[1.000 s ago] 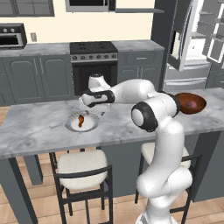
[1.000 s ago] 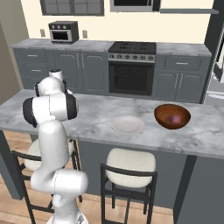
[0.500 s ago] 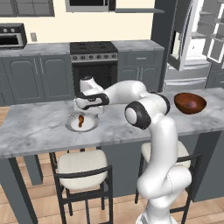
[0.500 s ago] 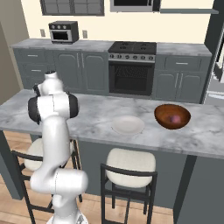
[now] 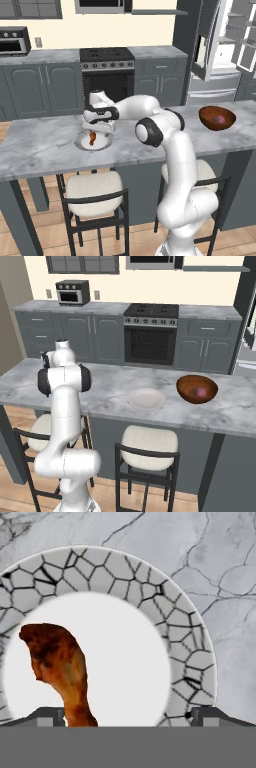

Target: Pick the chicken drumstick and onion from their plates and place them in the bowl. Then put the bowl in the fridge.

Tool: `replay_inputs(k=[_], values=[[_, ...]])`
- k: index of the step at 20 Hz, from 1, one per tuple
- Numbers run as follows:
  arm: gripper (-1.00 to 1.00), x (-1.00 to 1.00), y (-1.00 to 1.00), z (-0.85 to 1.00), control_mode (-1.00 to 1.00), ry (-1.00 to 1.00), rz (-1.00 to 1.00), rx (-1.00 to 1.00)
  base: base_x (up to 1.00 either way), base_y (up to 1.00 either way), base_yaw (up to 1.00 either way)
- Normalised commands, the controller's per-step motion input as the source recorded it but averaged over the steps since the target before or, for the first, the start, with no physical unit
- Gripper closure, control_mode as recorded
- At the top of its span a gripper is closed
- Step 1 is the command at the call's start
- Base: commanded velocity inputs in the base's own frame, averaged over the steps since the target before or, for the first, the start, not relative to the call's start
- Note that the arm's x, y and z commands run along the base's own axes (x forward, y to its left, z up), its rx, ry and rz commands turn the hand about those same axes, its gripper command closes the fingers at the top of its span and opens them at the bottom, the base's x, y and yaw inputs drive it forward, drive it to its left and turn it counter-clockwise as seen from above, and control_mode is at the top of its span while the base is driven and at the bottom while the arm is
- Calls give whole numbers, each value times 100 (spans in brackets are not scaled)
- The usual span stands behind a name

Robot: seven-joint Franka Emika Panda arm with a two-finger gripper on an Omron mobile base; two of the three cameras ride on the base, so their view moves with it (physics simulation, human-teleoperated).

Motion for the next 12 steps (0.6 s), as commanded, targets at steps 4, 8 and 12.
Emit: replay_inputs(k=[4, 8, 12], values=[[-100, 24, 12, -10, -100, 6, 0, 0, 0, 0, 0], [-100, 17, 16, 0, -100, 0, 2, 0, 0, 0, 0], [-100, 3, 19, -5, -100, 0, 0, 2, 0, 0, 0]])
